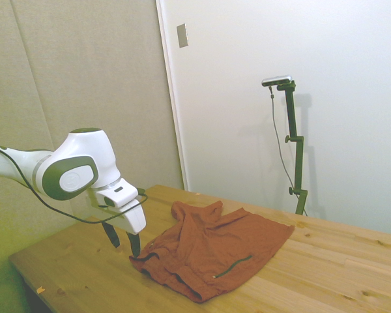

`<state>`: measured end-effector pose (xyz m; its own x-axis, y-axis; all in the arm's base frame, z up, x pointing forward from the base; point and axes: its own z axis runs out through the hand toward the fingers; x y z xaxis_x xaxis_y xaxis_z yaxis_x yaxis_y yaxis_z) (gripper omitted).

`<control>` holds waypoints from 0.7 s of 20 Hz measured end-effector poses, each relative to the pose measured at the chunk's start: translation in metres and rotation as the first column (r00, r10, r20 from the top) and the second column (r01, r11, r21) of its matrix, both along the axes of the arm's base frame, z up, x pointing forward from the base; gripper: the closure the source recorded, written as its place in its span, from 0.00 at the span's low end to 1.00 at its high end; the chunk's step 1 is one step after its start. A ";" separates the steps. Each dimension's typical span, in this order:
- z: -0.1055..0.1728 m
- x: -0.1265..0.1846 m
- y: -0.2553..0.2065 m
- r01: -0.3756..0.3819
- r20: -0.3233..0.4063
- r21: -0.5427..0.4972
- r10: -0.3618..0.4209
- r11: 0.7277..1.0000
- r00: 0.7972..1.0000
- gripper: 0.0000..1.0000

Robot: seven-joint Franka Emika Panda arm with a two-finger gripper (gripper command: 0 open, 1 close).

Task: Fold the shorts

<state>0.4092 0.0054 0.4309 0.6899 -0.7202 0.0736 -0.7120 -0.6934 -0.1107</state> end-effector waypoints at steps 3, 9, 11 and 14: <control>0.000 0.005 -0.005 -0.009 0.012 -0.091 0.010 0.996 1.000 0.00; -0.025 0.024 0.054 -0.094 0.018 -0.402 0.111 0.911 0.994 0.00; -0.034 0.025 0.081 -0.113 0.038 -0.501 0.152 0.858 0.988 0.00; -0.048 0.026 0.111 -0.114 0.068 -0.626 0.200 0.772 0.977 0.00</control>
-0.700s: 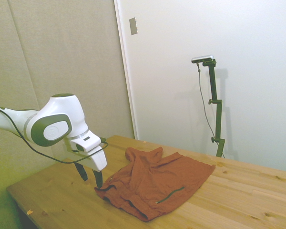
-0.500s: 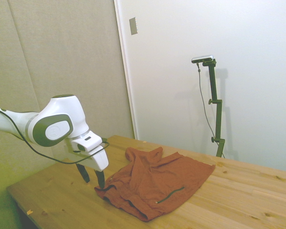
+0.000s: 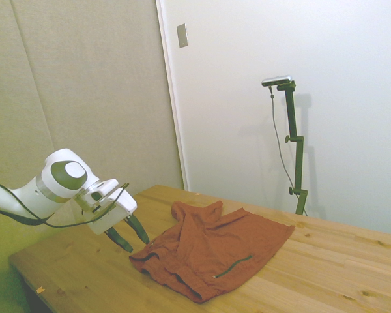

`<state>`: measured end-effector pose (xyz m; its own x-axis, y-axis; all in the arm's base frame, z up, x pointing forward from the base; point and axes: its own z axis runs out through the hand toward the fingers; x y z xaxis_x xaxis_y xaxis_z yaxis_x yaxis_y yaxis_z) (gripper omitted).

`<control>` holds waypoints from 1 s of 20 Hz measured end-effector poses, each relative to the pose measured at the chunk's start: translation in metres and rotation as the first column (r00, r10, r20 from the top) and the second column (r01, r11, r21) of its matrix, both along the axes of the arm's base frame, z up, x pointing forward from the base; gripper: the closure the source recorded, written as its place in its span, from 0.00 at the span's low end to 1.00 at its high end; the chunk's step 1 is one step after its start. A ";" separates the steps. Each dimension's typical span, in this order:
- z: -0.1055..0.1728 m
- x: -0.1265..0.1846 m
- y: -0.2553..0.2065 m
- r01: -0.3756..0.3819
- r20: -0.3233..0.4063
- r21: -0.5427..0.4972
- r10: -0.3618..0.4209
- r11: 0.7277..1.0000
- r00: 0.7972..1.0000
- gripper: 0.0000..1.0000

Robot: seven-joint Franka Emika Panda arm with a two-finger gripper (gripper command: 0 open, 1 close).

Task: Fold the shorts

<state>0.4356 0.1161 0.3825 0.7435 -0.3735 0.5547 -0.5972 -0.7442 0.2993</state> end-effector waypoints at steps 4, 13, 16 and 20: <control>-0.021 -0.006 0.041 -0.028 -0.011 -0.038 0.027 0.999 1.000 0.00; -0.044 0.003 0.044 -0.022 -0.048 -0.055 0.020 0.998 0.999 1.00; -0.051 0.006 0.042 -0.016 -0.060 -0.055 0.013 0.998 0.998 1.00; -0.051 0.012 0.033 0.002 -0.053 -0.059 -0.005 0.998 0.999 1.00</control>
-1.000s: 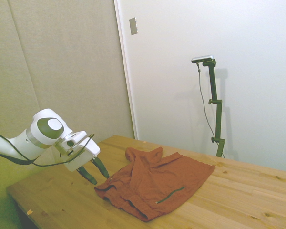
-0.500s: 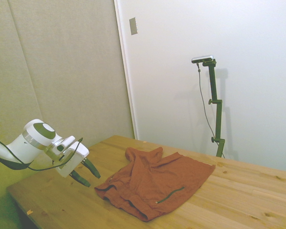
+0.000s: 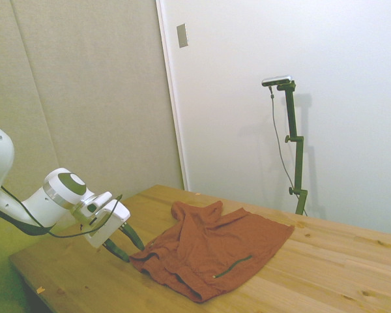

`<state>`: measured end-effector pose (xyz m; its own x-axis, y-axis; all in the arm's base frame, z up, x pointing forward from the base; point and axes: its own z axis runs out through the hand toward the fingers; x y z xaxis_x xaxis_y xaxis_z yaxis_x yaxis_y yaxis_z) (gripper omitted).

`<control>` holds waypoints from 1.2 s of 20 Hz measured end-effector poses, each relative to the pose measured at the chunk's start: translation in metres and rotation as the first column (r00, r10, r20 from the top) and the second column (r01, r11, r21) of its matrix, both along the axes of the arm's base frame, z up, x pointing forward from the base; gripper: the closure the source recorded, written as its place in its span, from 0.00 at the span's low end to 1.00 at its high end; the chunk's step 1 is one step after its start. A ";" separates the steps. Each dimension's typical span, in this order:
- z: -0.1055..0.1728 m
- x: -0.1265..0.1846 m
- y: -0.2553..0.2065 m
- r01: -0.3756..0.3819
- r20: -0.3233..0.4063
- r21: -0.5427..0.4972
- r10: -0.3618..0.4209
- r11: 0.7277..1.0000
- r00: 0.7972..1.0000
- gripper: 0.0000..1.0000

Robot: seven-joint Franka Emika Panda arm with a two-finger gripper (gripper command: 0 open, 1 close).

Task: Fold the shorts

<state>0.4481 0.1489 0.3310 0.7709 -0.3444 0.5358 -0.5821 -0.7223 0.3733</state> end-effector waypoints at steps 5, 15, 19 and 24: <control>-0.006 0.007 -0.013 0.019 0.000 -0.004 -0.019 1.000 1.000 1.00; -0.012 0.006 -0.010 0.013 -0.004 0.006 -0.013 1.000 1.000 1.00; -0.013 0.005 -0.007 0.006 -0.002 0.011 -0.006 1.000 1.000 1.00; -0.006 0.002 -0.005 0.001 0.013 0.012 -0.001 1.000 1.000 1.00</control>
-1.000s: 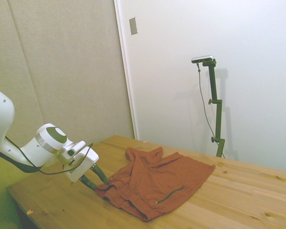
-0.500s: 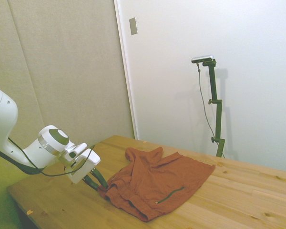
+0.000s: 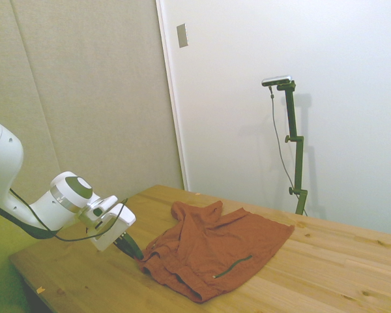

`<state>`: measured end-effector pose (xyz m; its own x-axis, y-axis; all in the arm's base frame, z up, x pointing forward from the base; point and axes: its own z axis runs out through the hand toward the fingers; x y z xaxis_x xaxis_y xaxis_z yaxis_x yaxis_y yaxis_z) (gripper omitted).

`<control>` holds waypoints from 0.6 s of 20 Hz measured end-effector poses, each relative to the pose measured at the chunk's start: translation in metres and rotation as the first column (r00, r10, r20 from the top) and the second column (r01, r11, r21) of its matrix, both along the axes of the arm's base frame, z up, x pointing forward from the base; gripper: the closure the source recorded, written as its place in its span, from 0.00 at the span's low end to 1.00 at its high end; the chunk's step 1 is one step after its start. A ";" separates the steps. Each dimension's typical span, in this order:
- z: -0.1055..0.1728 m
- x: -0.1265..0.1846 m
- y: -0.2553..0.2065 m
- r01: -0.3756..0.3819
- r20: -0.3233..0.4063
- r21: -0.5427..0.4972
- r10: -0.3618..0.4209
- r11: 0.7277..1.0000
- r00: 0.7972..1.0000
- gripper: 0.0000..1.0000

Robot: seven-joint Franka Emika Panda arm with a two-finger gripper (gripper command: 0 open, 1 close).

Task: Fold the shorts

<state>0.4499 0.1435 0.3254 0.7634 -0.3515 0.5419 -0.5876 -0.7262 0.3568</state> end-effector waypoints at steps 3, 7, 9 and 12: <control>0.021 -0.008 -0.006 0.013 0.040 0.008 -0.014 1.000 0.999 1.00; 0.057 -0.017 -0.033 0.067 0.097 0.063 -0.072 0.996 0.993 1.00; 0.072 -0.020 -0.049 0.086 0.114 0.090 -0.096 0.992 0.989 1.00; 0.091 -0.020 -0.075 0.119 0.136 0.141 -0.138 0.983 0.981 1.00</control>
<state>0.4304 0.0680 0.4168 0.6243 -0.5175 0.5851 -0.7174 -0.6762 0.1674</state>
